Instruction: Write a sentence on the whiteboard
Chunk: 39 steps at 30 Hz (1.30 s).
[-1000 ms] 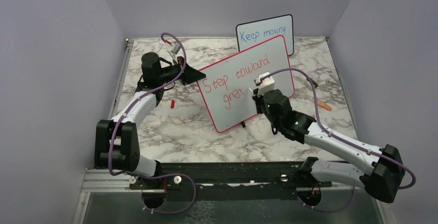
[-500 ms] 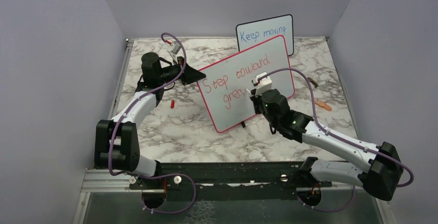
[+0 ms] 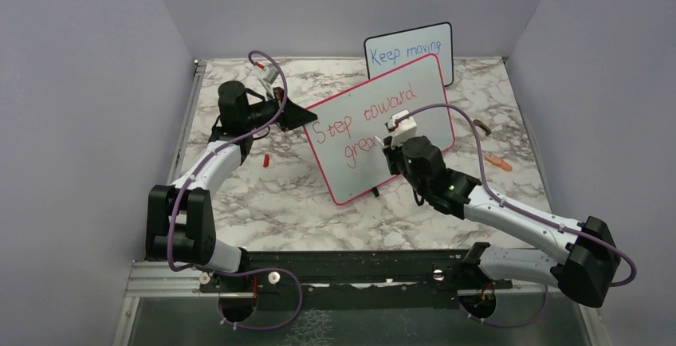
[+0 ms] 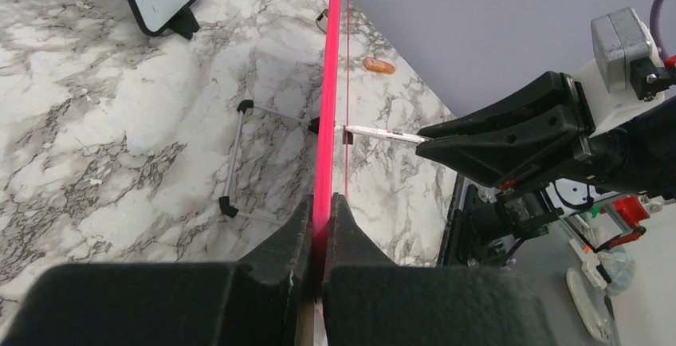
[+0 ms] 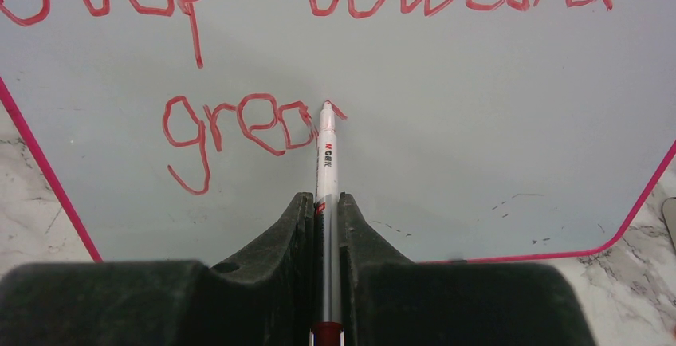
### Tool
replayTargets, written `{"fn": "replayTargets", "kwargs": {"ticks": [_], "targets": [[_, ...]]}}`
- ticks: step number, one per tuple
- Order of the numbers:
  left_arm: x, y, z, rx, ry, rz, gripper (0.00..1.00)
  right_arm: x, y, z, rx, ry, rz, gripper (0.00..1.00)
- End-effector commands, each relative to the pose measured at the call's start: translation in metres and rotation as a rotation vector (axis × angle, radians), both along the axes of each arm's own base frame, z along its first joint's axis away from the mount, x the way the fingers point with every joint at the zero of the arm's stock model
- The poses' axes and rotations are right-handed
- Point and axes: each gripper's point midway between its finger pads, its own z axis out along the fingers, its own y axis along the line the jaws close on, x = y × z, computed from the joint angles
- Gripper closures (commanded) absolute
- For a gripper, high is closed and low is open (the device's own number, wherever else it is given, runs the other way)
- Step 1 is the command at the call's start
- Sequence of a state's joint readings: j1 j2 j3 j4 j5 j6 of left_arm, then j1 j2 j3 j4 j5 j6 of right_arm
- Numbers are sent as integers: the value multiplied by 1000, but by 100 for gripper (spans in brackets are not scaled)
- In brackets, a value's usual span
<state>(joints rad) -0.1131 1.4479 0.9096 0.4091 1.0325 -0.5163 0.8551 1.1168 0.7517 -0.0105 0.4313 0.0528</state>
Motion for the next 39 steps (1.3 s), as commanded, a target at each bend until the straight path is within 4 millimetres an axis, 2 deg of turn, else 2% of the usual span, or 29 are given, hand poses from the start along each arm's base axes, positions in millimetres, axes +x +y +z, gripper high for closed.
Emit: {"fn": "replayTargets", "kwargs": {"ticks": [1,10,18,24,34,39], "targets": [[-2,-1,-20,24,75,-12,100,6,12,15,50,-16,19,100],[-1,0,-20,28,72,-9,100,8,-5,6,-3,-5,-47,100],[-1,0,-20,31,71,-8,100,12,-19,6,-13,-10,-98,100],[-1,0,-20,34,71,-8,100,12,-18,8,2,-10,-91,100],[0,1,-21,38,71,-1,100,5,-12,29,62,-38,-36,100],[0,1,-21,39,72,-2,100,7,-6,32,73,-43,-14,100]]}}
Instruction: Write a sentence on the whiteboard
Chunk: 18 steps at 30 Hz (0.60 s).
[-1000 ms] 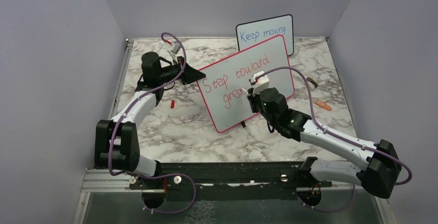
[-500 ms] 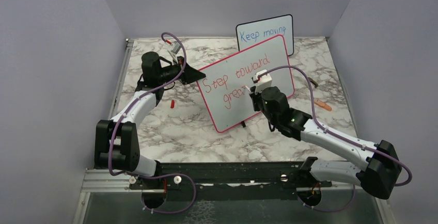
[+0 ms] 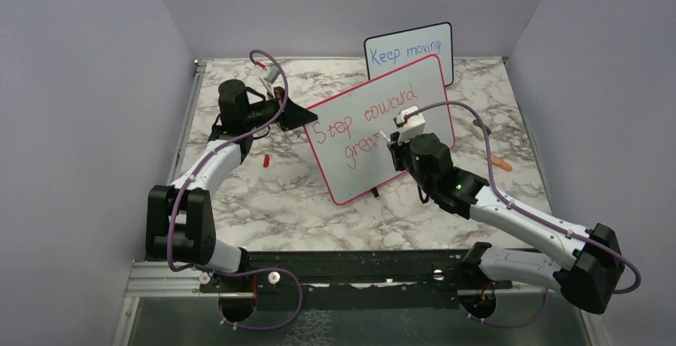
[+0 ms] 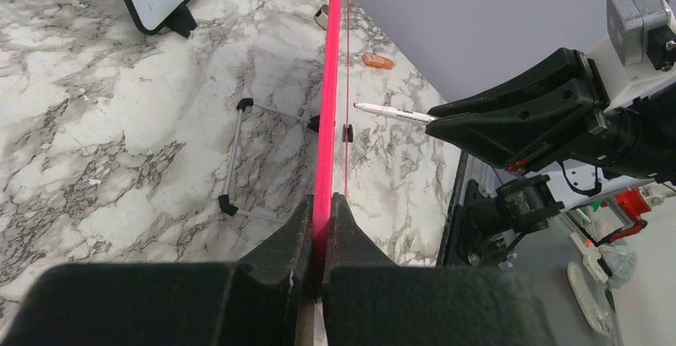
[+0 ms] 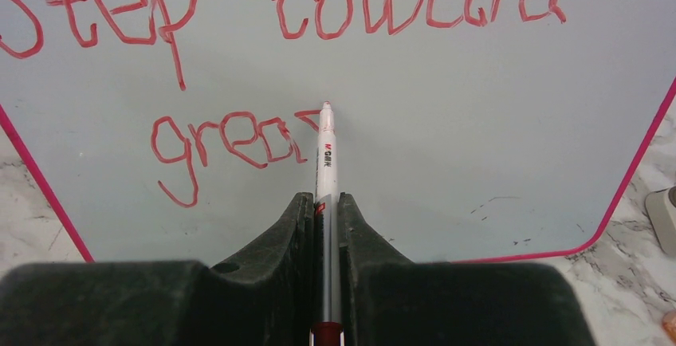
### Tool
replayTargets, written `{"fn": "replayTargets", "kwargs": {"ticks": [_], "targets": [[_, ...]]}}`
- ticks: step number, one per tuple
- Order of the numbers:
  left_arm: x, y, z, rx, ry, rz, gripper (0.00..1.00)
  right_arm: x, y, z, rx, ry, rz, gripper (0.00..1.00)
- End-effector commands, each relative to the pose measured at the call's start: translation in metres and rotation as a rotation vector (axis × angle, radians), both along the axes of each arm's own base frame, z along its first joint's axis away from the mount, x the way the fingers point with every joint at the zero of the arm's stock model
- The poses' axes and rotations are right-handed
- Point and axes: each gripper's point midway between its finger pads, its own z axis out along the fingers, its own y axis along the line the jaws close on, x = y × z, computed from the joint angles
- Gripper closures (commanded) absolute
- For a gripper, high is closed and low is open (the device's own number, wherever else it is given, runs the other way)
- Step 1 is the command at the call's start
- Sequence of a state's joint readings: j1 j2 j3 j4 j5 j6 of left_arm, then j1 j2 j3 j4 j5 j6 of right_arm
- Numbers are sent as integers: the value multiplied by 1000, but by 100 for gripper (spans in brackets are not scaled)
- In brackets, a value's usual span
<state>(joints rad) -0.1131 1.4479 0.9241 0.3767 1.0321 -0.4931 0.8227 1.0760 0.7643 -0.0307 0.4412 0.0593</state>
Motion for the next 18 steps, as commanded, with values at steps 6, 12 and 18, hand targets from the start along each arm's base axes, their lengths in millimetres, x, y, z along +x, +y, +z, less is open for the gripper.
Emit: {"fn": "replayTargets", "kwargs": {"ticks": [6,12,18], "targets": [[-1,0,-22,29,76,-1,100,5,13,13,31,-15,36,100],[0,0,-21,30,74,-1,100,9,16,19,50,-38,34,100],[-1,0,-22,32,75,-2,100,11,17,16,43,-33,35,100]]}}
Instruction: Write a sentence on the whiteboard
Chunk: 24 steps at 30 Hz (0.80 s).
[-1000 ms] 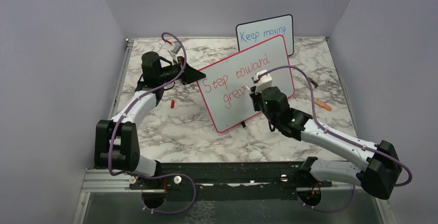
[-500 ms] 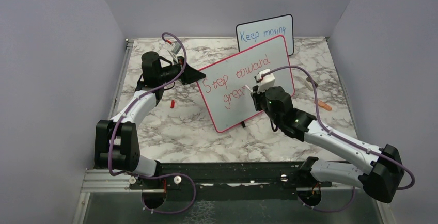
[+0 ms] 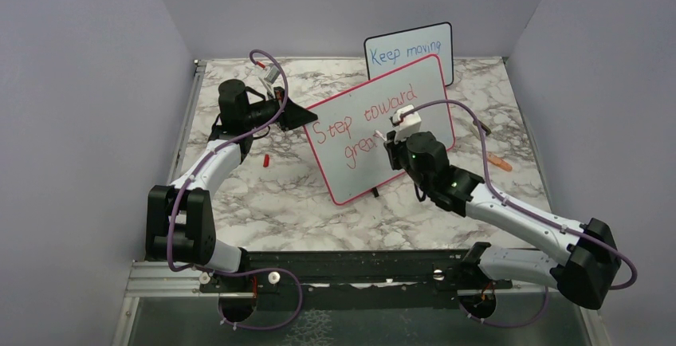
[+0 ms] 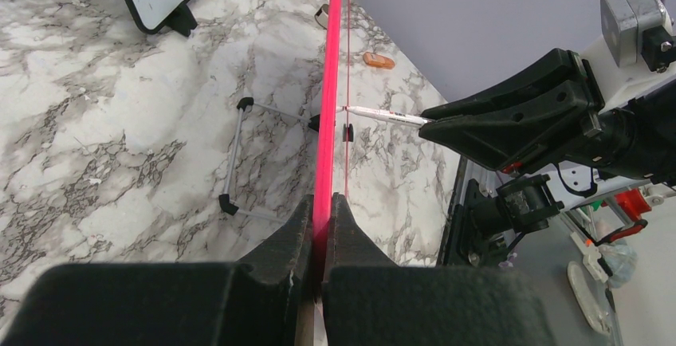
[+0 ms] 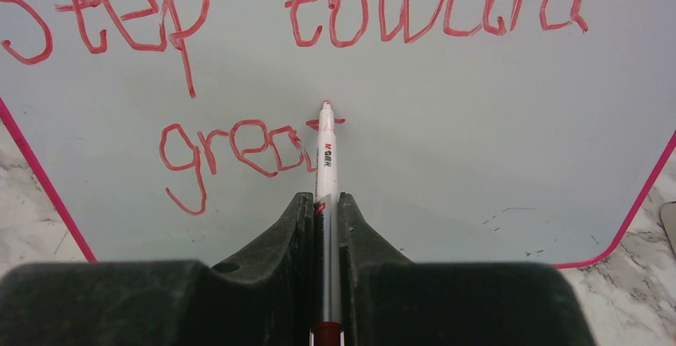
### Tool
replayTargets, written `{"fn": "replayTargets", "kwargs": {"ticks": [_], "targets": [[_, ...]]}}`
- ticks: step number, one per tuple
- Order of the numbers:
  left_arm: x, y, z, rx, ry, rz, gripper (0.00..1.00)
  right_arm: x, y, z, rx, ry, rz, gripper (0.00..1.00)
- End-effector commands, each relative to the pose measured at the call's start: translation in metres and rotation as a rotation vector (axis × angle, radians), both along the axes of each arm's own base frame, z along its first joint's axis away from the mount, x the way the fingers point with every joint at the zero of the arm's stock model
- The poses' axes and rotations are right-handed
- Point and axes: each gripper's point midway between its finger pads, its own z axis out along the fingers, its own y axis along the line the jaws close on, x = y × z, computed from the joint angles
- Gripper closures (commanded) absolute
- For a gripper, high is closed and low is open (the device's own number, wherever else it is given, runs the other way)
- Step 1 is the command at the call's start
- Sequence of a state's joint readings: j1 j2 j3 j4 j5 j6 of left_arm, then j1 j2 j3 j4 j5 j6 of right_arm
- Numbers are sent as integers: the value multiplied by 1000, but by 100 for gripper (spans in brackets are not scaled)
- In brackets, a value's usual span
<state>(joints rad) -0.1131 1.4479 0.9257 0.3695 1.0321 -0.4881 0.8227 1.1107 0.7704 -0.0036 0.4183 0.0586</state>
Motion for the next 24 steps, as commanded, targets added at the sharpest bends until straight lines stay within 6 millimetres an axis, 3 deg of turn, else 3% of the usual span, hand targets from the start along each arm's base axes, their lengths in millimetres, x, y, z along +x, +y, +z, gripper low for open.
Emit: {"fn": "replayTargets", "kwargs": {"ticks": [1,24], "targets": [[-1,0,-21,29,74,-3,100,8,8,19,38,-37,12,100],[-1,0,-22,35,74,-1,100,-14,-10,-24,-47,100,8,100]]}}
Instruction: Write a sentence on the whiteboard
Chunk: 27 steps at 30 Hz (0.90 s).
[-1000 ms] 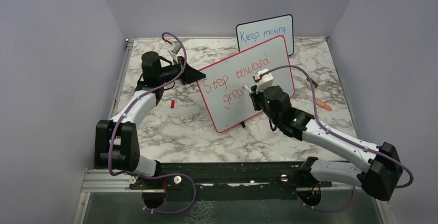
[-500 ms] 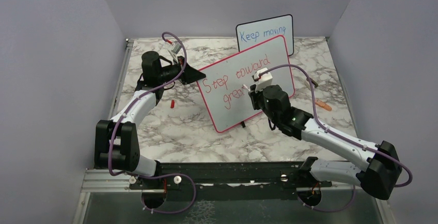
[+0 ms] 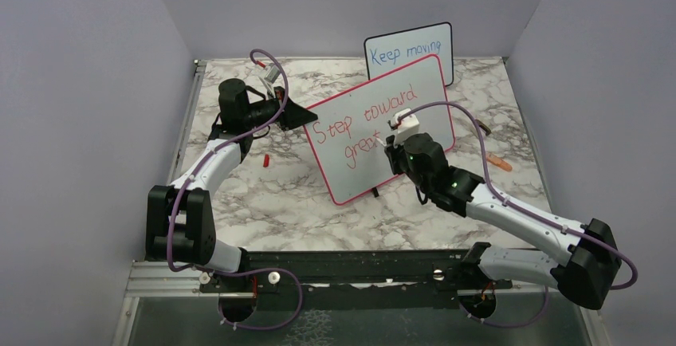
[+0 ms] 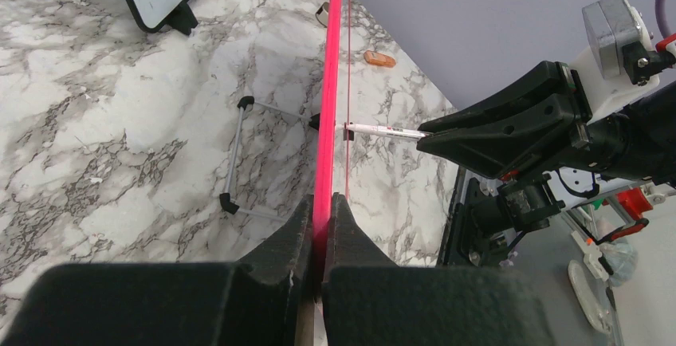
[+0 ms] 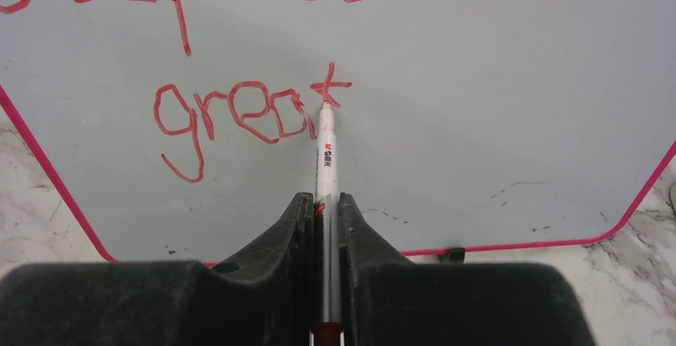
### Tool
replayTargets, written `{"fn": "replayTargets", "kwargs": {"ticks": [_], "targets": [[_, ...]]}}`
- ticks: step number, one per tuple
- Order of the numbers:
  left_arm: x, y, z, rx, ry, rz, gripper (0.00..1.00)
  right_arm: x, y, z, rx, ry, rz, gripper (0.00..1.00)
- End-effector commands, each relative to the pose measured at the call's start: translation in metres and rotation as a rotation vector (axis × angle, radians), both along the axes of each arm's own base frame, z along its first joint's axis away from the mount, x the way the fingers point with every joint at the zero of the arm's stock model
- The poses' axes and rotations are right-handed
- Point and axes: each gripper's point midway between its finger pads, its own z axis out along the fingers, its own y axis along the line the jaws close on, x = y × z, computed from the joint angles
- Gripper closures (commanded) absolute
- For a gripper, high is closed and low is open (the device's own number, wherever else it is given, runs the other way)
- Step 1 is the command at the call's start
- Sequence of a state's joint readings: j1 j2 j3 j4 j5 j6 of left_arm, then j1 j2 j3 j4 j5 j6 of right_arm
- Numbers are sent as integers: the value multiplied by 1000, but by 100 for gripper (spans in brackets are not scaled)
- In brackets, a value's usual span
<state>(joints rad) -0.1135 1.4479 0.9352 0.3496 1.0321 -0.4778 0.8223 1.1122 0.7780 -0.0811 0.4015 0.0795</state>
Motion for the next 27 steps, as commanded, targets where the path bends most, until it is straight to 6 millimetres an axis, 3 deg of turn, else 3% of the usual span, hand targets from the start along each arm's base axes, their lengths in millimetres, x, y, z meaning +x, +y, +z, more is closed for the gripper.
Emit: {"fn": "replayTargets", "kwargs": {"ticks": [1,12,27], "targets": [[-1,0,-22,30,72,1,100,-7,-8,-12,-19,40,-3,100],[0,0,-24,33,75,2,100,-9,-16,-16,-32,43,-31,100],[0,0,-24,38,76,0,100,2,-16,10,40,-59,-70,100]]}}
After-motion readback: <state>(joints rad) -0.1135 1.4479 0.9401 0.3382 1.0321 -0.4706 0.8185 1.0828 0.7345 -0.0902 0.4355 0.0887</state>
